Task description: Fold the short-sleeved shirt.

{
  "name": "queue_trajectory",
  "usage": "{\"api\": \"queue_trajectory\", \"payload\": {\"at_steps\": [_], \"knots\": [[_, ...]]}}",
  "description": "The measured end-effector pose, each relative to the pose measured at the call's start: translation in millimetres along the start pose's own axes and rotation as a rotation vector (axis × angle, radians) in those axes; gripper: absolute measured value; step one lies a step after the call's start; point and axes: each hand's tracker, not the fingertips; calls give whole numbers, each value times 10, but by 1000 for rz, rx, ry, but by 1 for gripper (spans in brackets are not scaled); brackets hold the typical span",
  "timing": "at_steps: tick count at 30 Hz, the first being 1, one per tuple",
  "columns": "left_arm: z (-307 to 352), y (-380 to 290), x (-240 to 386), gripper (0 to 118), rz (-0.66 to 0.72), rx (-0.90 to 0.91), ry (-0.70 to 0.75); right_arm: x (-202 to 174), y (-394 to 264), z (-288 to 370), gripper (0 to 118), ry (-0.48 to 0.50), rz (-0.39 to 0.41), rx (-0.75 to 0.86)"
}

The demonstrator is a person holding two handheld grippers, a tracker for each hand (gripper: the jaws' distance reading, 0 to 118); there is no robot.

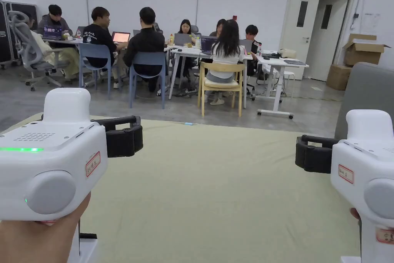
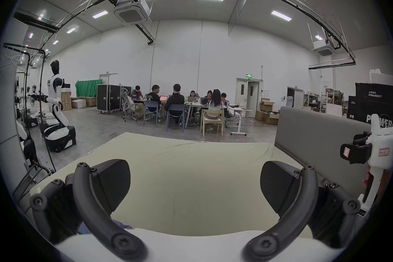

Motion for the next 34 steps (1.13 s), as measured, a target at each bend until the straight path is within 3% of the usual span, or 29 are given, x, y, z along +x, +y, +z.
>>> {"api": "queue_trajectory", "payload": {"at_steps": [2,6,11,20,34], "knots": [[-8,-13,1,118,7,-6,-5,-22,-29,-11,118,39,32,26],[-21,-42,17,118,5,-17,-18,32,-20,6,118,93,-35,56],[-31,-38,27,118,-7,-22,-16,-19,13,-18,118,77,-43,-10],[2,5,-15,118,3,-11,-4,-102,-124,-18,118,44,25,62],[65,20,-11,118,-27,-6,27,125,-65,12,118,90,-119,45]]}}
